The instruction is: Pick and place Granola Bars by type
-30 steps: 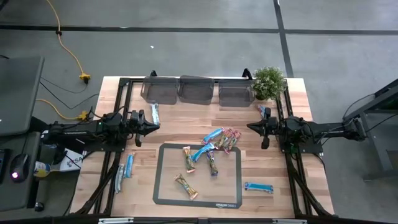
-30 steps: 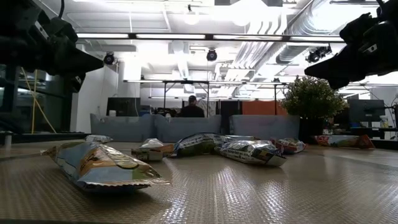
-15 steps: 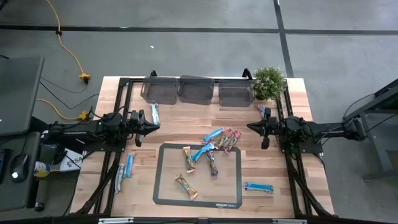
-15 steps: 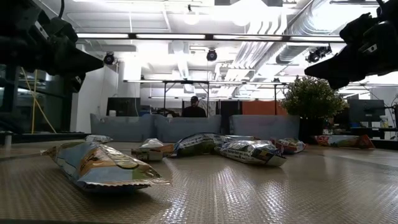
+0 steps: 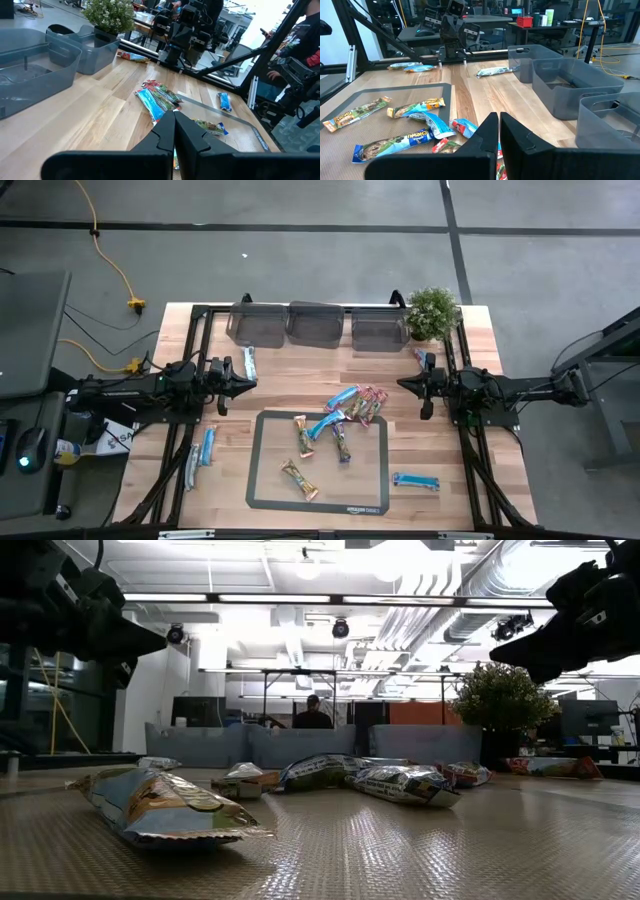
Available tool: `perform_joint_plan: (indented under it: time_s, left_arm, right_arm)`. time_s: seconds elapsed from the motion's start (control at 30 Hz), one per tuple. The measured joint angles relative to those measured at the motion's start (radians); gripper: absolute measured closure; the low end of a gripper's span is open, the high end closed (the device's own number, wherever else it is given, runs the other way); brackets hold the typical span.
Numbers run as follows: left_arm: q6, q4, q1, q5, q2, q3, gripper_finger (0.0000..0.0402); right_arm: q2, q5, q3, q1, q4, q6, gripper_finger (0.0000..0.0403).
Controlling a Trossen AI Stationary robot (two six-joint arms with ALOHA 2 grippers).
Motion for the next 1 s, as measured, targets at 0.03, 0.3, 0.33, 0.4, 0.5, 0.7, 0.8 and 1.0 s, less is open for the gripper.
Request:
perform_joint_plan:
  time_s: [0.03,0.3,0.33,0.4,0.5,0.7,0.8,1.0]
  left_arm:
    - [0.0,0.0,0.0,0.0,0.0,0.0,0.0401]
    - [0.0,0.0,0.0,0.0,0.0,0.0,0.0401]
    - [0.0,0.0,0.0,0.0,0.0,0.0,0.0401]
    - [0.0,0.0,0.0,0.0,0.0,0.0,0.0401]
    - [0.0,0.0,0.0,0.0,0.0,0.0,0.0401]
    - [0.0,0.0,0.0,0.0,0.0,0.0,0.0401]
    - [0.0,0.0,0.0,0.0,0.0,0.0,0.0401]
    - [0.0,0.0,0.0,0.0,0.0,0.0,0.0401]
  right_arm:
    - [0.0,0.0,0.0,0.0,0.0,0.0,0.0402]
    - [0.0,0.131,0.0,0.0,0.01,-0.103,0.0402]
    - [0.0,0.162,0.0,0.0,0.011,-0.133,0.0402]
    - [0.0,0.205,0.0,0.0,0.013,-0.171,0.0402]
    - [0.0,0.219,0.0,0.0,0.013,-0.181,0.0402]
    - [0.0,0.164,0.0,0.0,0.012,-0.122,0.0402]
    - [-0.001,0.183,0.0,0.0,0.029,0.001,0.0402]
    - [-0.001,0.187,0.0,0.0,0.046,0.135,0.0402]
